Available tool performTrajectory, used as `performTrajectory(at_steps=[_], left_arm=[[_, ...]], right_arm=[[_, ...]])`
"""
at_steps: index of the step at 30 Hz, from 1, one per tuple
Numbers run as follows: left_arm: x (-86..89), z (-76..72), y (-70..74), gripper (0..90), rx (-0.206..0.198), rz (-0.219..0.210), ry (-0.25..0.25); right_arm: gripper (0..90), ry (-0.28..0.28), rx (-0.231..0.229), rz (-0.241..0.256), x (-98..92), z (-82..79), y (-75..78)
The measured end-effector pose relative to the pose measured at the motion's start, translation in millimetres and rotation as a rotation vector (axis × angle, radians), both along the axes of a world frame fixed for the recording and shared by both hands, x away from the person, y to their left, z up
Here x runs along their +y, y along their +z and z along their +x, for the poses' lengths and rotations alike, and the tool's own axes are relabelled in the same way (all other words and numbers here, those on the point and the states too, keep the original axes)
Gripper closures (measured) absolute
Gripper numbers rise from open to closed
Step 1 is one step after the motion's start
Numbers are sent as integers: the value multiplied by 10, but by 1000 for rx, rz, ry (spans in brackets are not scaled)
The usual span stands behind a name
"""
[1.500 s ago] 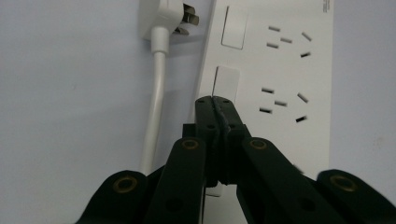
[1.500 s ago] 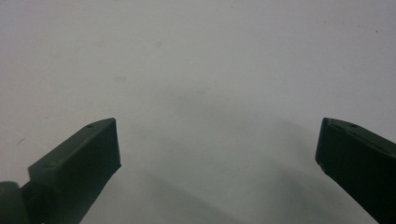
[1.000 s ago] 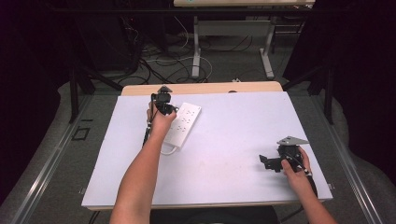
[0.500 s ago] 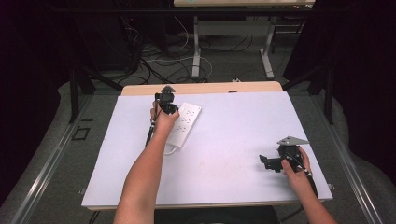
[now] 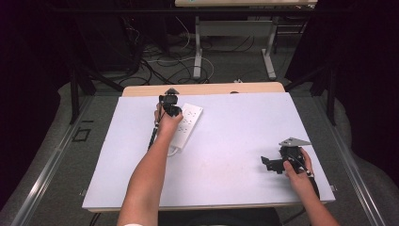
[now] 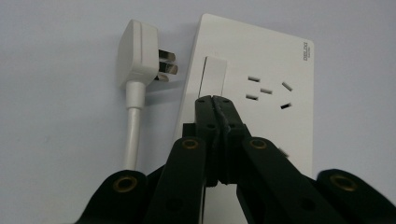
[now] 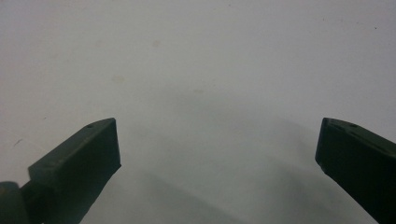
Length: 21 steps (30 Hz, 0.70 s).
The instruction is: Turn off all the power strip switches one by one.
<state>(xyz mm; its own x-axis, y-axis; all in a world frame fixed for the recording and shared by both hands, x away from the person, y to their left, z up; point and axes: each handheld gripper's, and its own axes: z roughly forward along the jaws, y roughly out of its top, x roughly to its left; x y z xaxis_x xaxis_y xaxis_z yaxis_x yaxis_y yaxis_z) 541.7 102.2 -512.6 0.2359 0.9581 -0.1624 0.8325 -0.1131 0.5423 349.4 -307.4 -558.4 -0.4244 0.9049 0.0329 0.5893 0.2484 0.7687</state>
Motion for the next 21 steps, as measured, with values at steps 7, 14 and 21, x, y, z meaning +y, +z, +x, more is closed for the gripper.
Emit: performTrajectory(at_steps=[7,14,21], left_arm=[[-3,9,-42,900,-5,4,2],[1,13,-43,900,-5,5,-4],[-6,5,-61,900,-4,25,-23]], right_arm=[[0,-1,-1,2,-5,-2,0],[0,0,-1,-3,2,-5,2],[0,4,-2,-1,5,-4,2]])
